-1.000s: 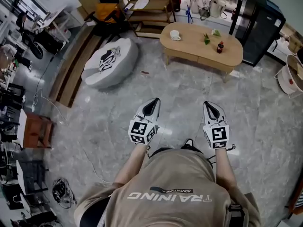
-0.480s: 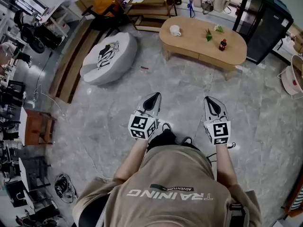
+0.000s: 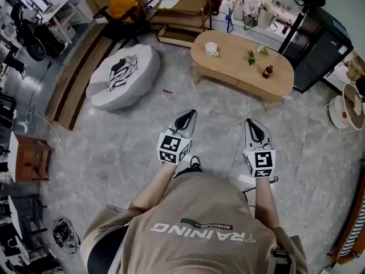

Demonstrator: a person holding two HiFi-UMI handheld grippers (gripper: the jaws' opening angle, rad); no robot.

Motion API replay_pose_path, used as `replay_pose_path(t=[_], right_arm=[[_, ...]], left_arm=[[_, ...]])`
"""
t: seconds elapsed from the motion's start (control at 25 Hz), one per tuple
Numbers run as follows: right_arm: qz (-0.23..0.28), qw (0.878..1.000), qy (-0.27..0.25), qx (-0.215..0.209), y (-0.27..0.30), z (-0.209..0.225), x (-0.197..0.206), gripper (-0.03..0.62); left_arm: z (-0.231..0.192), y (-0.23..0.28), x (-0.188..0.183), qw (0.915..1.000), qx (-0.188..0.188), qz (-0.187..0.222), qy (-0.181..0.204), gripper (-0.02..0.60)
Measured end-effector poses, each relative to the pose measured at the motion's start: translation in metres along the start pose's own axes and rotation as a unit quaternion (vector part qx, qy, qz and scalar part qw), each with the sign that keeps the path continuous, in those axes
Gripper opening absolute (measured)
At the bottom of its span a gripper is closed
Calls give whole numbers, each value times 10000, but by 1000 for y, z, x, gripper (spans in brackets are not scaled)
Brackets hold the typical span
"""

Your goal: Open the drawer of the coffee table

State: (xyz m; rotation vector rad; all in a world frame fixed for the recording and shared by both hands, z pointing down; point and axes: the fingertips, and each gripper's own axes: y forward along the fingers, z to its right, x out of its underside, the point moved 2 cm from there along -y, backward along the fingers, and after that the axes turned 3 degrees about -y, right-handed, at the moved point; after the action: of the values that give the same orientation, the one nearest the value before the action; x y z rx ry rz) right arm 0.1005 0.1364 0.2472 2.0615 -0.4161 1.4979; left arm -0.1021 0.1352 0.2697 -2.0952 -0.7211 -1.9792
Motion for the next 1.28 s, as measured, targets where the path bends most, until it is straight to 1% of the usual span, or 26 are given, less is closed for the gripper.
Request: replay_pose_path(t=[0.12,0.28,0.48,0.6,0.72,0.84,1.0,1.16,1.28], right_arm=[[32,10000,5,88,24,-6,-12,4],[131,9992,236,310,53,-3,-26,4],[66,9987,312,400,70,10,-29,4],[6,9986,325,429,81,21,-26,3],[-28,9985,373,401,90,27,-16,3],[-37,9983,485,305,104,37,-8,3],[58,9988,483,101,127,57,-15,4],[153,9988,455,98,146,90,-14,4],[137,9990,421,43,158,110,-8,3]], left_arm=[[-24,10,-8,10000,32,37,83,6],[-57,25,-18,9999,18,76,82,6],[-70,32,-19,10000,50,21,79,6],[-79,41,-13,10000,4,-67,-19,6],[-84,47,-6,9998,-90,-137,-72,6],[-88,54,-7,9996,-200,-167,-57,6],[-95,76,-18,9992,-341,-159,-100,6],[-93,109,-35,9995,-316,-79,20,6],[-95,133,-44,9993,-370,-50,56,6]])
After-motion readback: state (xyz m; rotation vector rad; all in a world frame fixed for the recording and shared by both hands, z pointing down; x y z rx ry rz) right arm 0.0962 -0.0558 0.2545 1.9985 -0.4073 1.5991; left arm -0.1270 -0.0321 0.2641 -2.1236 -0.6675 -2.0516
